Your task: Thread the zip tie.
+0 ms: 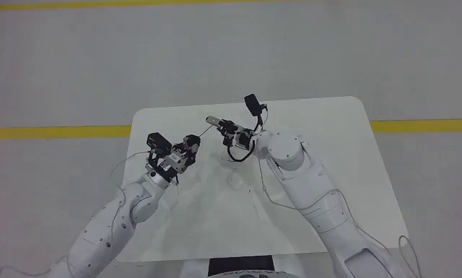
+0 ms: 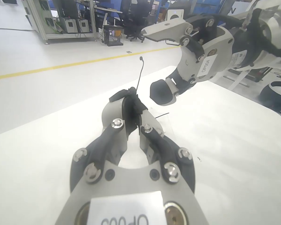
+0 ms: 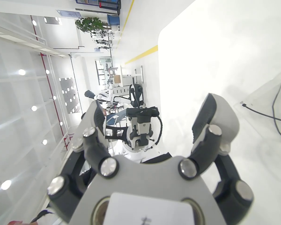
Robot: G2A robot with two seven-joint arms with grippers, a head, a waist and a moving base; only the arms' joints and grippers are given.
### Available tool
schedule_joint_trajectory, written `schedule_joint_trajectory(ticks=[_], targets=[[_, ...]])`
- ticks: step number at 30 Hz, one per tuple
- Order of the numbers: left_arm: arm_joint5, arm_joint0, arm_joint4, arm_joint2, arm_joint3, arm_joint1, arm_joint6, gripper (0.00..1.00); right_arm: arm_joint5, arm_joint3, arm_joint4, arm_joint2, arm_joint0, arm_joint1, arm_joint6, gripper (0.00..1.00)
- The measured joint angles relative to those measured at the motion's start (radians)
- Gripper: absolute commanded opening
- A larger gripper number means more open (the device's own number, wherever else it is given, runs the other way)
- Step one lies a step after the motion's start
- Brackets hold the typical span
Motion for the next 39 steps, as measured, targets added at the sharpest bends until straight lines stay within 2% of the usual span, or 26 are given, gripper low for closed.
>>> schedule_joint_trajectory(ticks=[3,5,10,15,18,20,23,25,27,29,30,33,35,39], targets=[[0.0,-0.014,-0.127,-0.031,0.012,0.006,-0.074,0.0,-0.025,-0.01,0.045,0.054,-0.021,0.01,0.005,1.0],[0.0,-0.016,-0.218,-0.045,-0.001,0.015,-0.139,0.0,-0.049,-0.015,0.072,0.092,-0.032,0.019,0.043,1.0],[0.0,-0.02,-0.477,-0.078,-0.065,0.062,-0.373,0.0,-0.111,0.004,0.143,0.152,-0.039,0.038,0.182,1.0],[0.0,-0.033,-0.704,-0.112,-0.091,0.105,-0.563,0.0,-0.159,0.063,0.215,0.154,-0.005,0.047,0.319,1.0],[0.0,-0.048,-0.812,-0.126,-0.107,0.125,-0.677,0.0,-0.178,0.085,0.232,0.151,0.007,0.049,0.35,1.0],[0.0,-0.05,-0.785,-0.126,-0.112,0.129,-0.682,0.0,-0.178,0.084,0.231,0.151,0.006,0.049,0.348,1.0],[0.0,-0.05,-0.682,-0.125,-0.112,0.128,-0.665,0.0,-0.177,0.083,0.231,0.151,0.006,0.049,0.348,1.0],[0.0,-0.049,-0.678,-0.124,-0.111,0.128,-0.666,0.0,-0.178,0.083,0.231,0.152,0.005,0.049,0.347,1.0],[0.002,-0.051,-0.731,-0.12,-0.102,0.124,-0.699,0.0,-0.203,0.085,0.244,0.155,-0.005,0.05,0.333,1.0],[0.0,-0.063,-0.843,-0.125,-0.092,0.123,-0.771,0.0,-0.236,0.104,0.298,0.162,-0.006,0.052,0.365,1.0],[0.0,-0.075,-0.919,-0.135,-0.082,0.124,-0.834,0.0,-0.257,0.126,0.348,0.169,0.0,0.053,0.41,1.0],[0.0,-0.099,-1.069,-0.167,-0.053,0.129,-0.987,0.0,-0.29,0.194,0.432,0.171,0.029,0.055,0.504,1.0],[0.0,-0.107,-1.152,-0.189,-0.04,0.13,-1.077,0.0,-0.301,0.235,0.462,0.163,0.049,0.056,0.547,1.0],[0.0,-0.117,-1.322,-0.239,0.016,0.124,-1.276,0.0,-0.333,0.341,0.497,0.121,0.106,0.053,0.657,1.0]])
